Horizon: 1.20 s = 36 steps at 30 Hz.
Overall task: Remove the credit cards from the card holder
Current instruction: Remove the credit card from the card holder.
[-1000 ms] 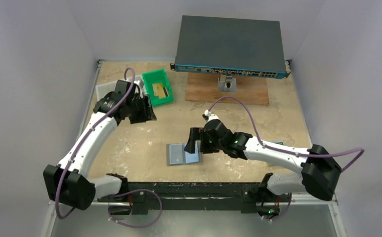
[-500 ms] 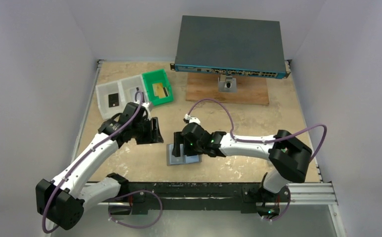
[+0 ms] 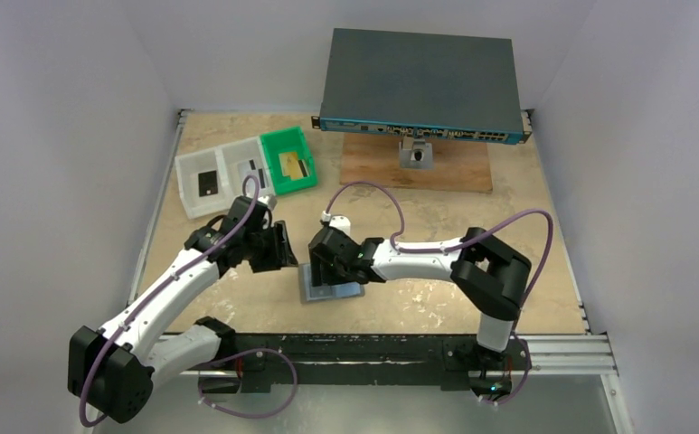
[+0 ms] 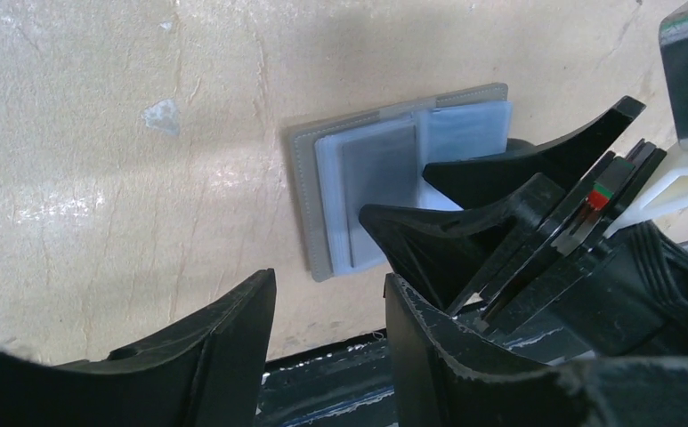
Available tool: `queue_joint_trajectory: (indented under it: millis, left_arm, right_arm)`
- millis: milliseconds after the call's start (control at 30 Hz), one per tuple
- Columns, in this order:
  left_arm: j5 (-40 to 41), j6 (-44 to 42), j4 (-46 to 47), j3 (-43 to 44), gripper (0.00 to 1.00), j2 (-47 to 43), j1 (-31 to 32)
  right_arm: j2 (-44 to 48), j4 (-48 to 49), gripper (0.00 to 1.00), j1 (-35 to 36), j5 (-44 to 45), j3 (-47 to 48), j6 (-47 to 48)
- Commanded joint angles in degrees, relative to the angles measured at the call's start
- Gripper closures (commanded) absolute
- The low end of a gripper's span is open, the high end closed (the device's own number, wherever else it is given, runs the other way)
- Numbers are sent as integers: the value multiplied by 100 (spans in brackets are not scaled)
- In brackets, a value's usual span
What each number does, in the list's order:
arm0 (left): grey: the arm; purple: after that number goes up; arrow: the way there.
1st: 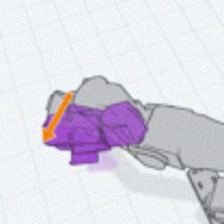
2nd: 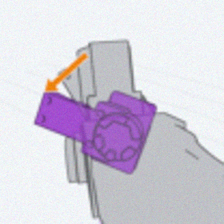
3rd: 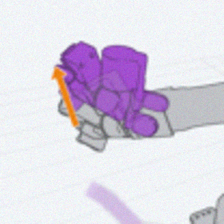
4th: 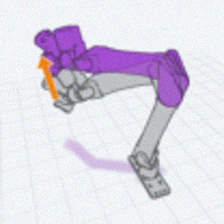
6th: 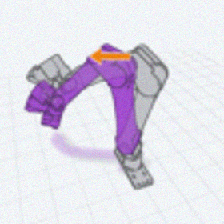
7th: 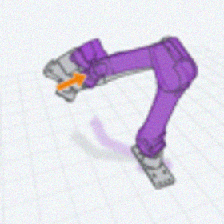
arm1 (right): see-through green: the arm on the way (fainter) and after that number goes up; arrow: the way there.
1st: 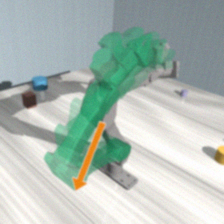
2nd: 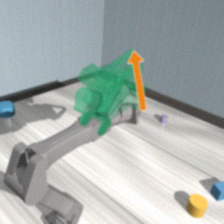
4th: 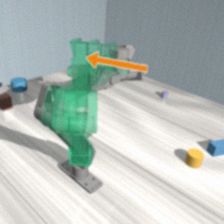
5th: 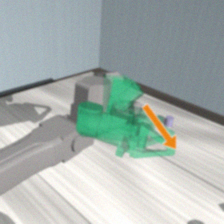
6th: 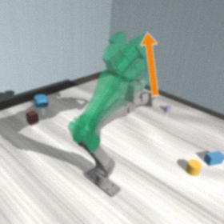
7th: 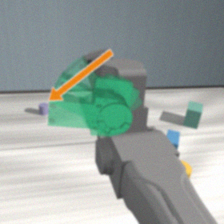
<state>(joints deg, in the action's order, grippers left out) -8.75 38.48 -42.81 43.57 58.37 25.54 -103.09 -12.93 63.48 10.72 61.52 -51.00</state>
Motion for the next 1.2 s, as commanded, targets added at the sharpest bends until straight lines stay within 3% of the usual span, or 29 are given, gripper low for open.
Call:
queue_joint_trajectory:
  millis: [0,300,567,800,1167]
  left_arm:
    - [117,124,196,-20,52,-69,4]
    - [134,177,250,-94,52,34,4]
    - [-321,213,546,-196,55,211,12]
    - [-1151,347,1272,-506,67,687,91]
    - [-1349,489,2237,-719,88,1756,357]
  right_arm:
    - [-234,-447,41,182,493,429,16]
    - [-797,-964,58,226,753,681,82]
    - [-618,-425,83,217,366,112,31]
    - [-305,412,91,172,-133,-459,13]
    - [170,1766,94,-205,-1030,-1426,-297]
